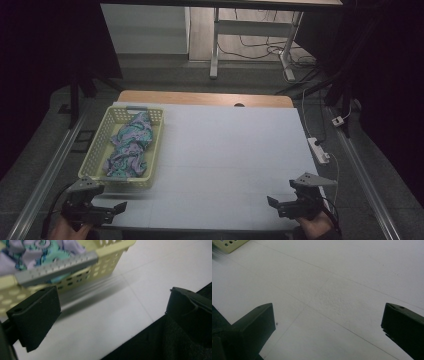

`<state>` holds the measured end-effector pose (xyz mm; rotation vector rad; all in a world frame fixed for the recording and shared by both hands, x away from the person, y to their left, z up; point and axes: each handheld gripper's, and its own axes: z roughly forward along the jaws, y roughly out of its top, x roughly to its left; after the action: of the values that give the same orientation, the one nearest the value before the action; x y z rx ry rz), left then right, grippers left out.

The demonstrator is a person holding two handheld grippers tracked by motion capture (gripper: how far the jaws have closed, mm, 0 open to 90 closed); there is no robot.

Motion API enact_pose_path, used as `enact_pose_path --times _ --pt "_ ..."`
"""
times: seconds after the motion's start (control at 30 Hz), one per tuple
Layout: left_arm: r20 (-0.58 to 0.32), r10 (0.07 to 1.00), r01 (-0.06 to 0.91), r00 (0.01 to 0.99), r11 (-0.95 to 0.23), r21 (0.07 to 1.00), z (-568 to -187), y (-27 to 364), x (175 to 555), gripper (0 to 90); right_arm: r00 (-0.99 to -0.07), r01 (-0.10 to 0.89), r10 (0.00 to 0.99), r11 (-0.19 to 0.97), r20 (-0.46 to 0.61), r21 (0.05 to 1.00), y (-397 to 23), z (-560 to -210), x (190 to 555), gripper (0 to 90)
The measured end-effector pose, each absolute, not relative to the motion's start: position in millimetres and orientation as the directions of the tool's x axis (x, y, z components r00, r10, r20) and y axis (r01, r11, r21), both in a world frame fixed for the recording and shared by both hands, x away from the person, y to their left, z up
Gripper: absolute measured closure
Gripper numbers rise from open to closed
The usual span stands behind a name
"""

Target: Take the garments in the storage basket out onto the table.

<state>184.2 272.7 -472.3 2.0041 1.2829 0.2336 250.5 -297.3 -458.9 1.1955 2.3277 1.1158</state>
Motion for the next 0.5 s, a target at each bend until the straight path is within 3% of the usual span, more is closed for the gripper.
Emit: enact_pose_path --times 0.5 --pt "-0.186 0.819 0.642 0.543 -0.262 0.72 -467 270 204 0.0 -0.634 0.559 0.769 0.382 0.082 0.736 -295 -460 252 0.0"
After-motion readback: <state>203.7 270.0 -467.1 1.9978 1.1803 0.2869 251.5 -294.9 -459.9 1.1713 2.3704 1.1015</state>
